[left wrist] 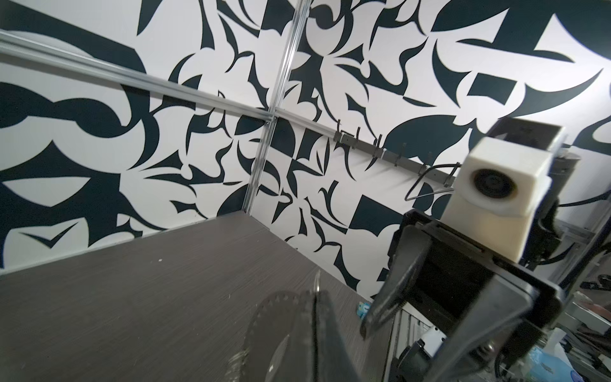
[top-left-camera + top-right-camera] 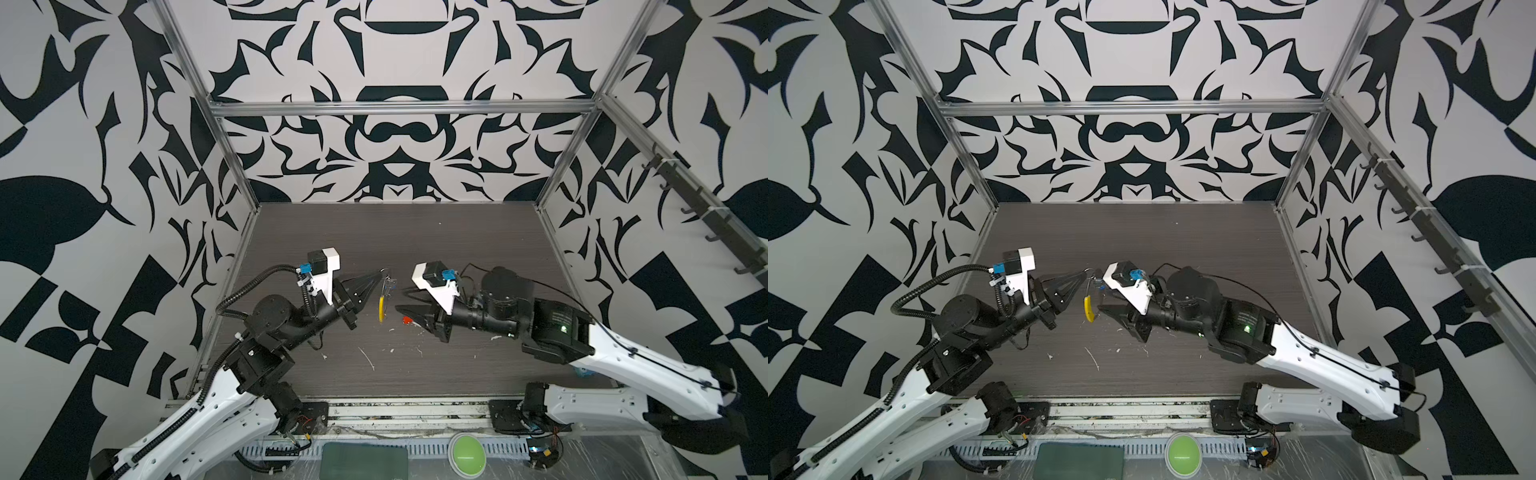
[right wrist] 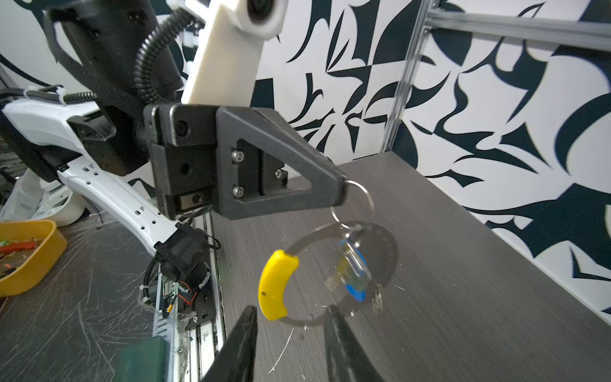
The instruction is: Remove the keys from the keyring
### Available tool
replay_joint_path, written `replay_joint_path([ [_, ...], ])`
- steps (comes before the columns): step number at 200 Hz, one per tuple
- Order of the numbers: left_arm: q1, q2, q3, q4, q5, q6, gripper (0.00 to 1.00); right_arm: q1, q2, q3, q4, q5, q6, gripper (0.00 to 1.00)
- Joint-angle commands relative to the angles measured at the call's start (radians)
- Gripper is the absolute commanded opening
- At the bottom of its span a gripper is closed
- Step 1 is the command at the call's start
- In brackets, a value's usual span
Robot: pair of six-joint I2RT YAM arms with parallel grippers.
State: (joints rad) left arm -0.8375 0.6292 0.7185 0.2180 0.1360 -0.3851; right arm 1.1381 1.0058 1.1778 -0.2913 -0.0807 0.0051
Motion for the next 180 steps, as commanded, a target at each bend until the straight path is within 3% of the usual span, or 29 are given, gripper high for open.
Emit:
replay_joint_path([
  [1,-0.002,-0.025,-0.011,0.095,0.041,0.000,0.00,-0.018,-0.080,-0.058,0.148,0.059,0.023,0.39],
  [12,-0.002,-0.028,-0.016,0.098,0.052,-0.003,0.00,-0.064,-0.084,-0.053,0.160,-0.001,0.046,0.40],
  [47,-0.002,-0.025,-0.016,0.113,0.103,-0.024,0.00,-0.272,-0.032,-0.055,0.328,-0.396,0.258,0.43],
  [67,-0.002,-0.019,-0.017,0.122,0.126,-0.038,0.00,-0.308,0.005,-0.056,0.438,-0.533,0.341,0.43],
  [128,-0.002,-0.007,-0.016,0.137,0.144,-0.047,0.00,-0.309,0.089,-0.031,0.512,-0.644,0.431,0.43],
  [180,-0.002,0.000,-0.022,0.144,0.145,-0.051,0.00,-0.308,0.102,-0.033,0.514,-0.668,0.450,0.31],
])
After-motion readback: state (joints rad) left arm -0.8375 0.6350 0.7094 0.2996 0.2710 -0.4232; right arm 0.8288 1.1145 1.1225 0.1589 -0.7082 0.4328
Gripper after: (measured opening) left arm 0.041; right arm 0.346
